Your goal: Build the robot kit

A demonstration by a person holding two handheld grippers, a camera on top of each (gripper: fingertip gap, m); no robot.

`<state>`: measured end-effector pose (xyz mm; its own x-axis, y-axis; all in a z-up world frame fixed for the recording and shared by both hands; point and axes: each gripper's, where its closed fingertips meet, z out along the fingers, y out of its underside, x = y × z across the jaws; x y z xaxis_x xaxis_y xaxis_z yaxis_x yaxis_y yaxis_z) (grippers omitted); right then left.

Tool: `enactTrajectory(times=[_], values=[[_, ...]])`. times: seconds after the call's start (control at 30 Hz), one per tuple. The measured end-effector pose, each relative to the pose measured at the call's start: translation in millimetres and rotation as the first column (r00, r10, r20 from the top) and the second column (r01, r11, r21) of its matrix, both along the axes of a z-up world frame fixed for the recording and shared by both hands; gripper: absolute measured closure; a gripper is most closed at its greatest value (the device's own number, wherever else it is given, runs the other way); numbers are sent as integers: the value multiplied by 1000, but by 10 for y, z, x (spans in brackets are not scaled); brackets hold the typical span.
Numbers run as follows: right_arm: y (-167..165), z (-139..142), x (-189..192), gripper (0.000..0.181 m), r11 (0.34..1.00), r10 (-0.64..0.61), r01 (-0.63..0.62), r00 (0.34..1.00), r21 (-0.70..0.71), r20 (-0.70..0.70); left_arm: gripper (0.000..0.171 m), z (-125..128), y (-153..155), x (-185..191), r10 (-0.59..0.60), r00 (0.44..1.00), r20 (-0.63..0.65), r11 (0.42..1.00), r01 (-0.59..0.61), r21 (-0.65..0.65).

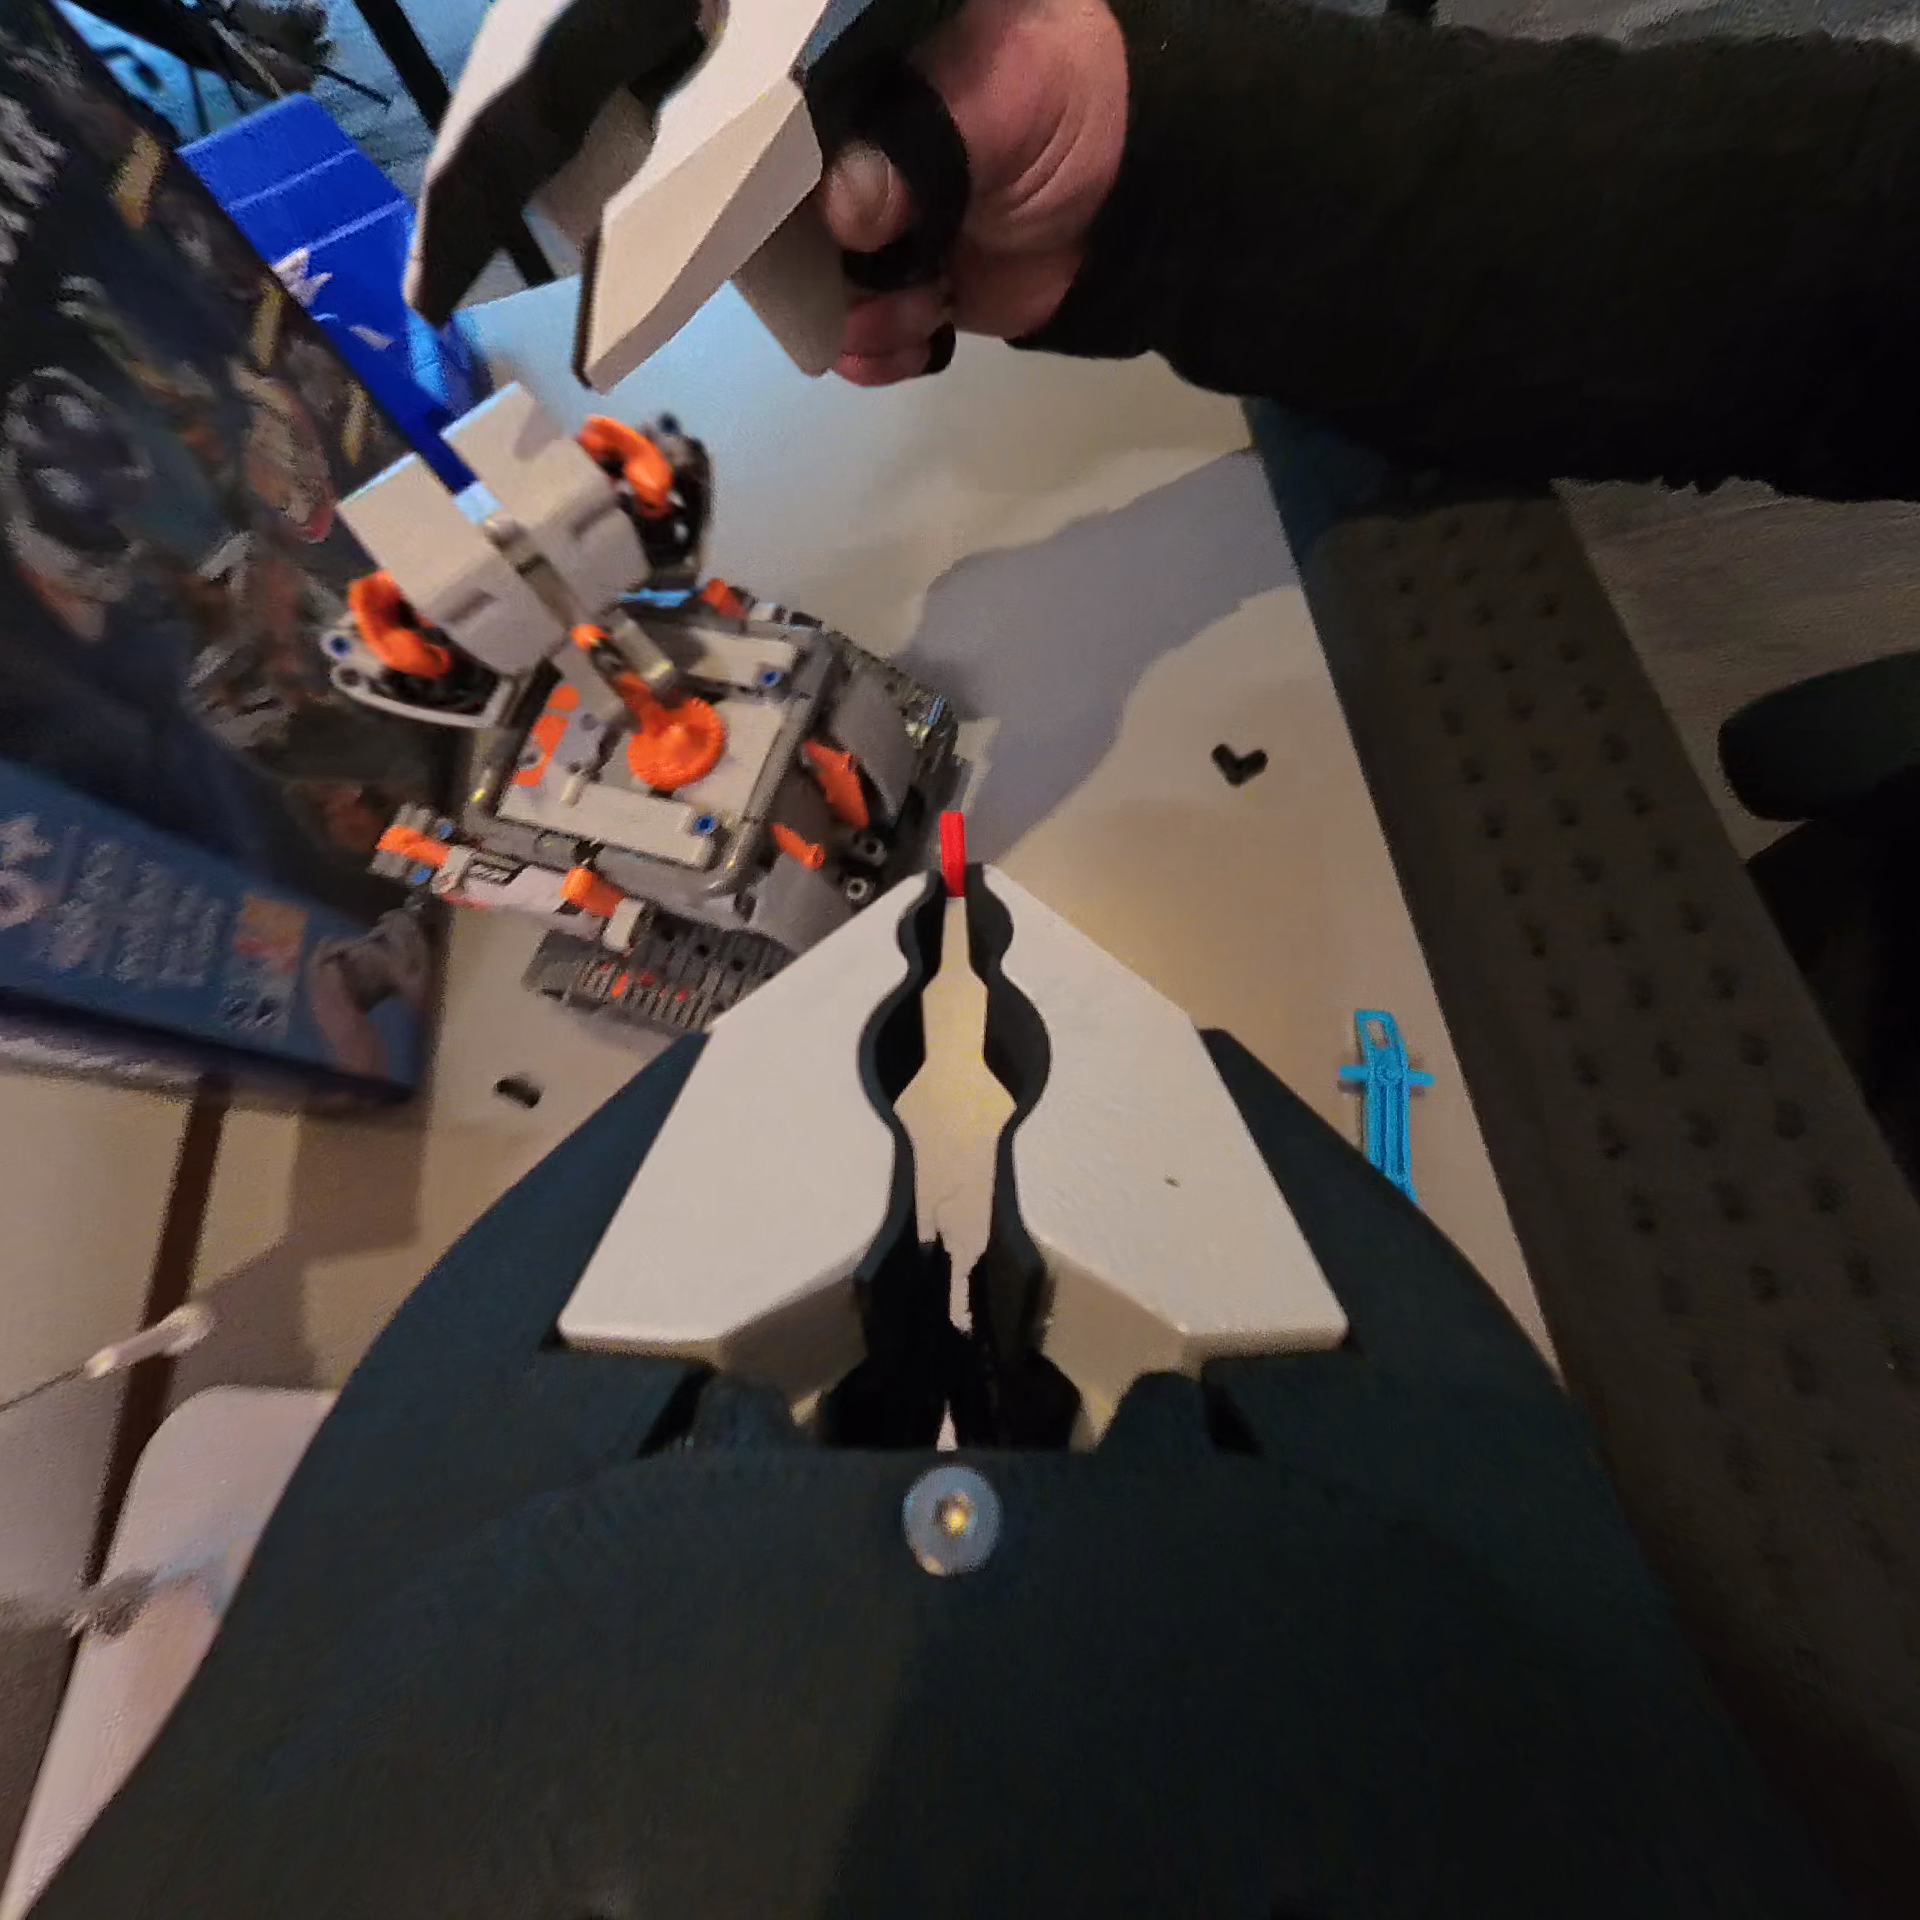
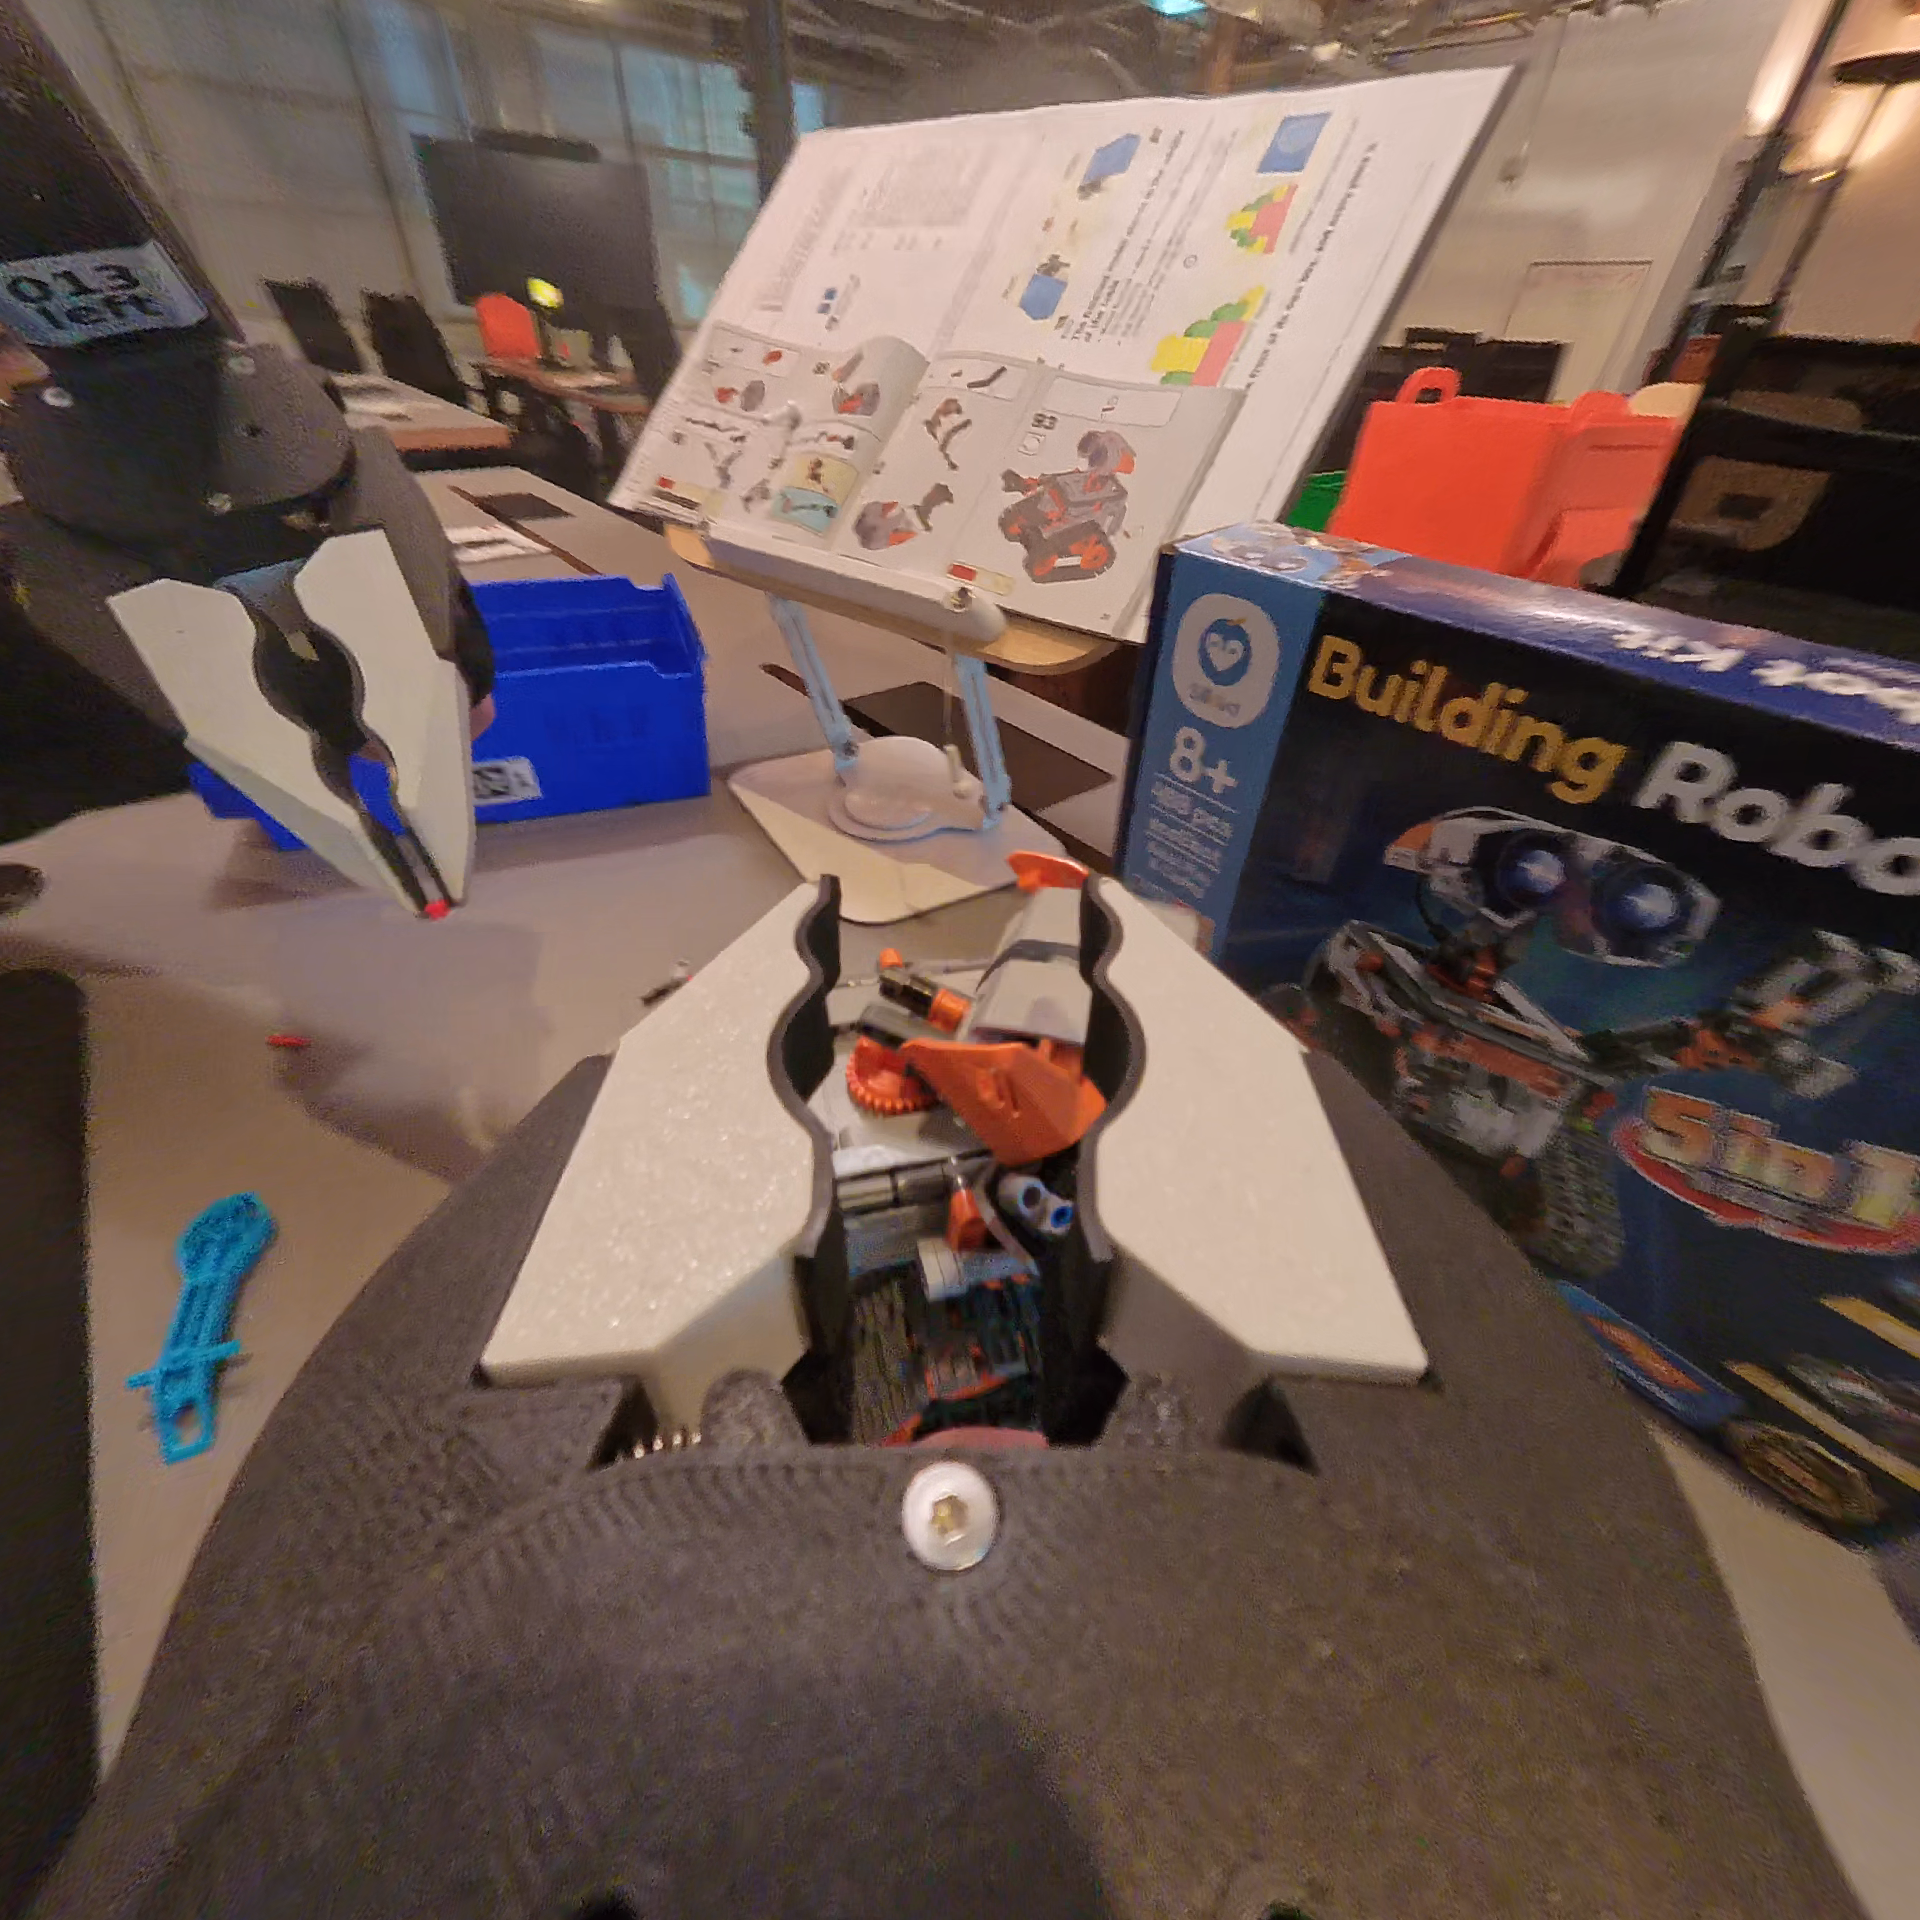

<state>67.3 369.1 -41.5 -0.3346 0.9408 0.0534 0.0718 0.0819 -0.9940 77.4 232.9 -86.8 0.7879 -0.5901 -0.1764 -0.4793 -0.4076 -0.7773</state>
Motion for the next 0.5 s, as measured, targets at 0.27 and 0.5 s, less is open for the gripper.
enactTrajectory(times=[0.27,0.5], values=[[-967,-94,573,156,980,128,-133,991,150,43,169,-20,145,291,-115,993,-3,989,114,92],[-1210,-429,534,166,982,177,-184,975,46,137,169,-38,200,443,-141,942,-305,963,201,178]])
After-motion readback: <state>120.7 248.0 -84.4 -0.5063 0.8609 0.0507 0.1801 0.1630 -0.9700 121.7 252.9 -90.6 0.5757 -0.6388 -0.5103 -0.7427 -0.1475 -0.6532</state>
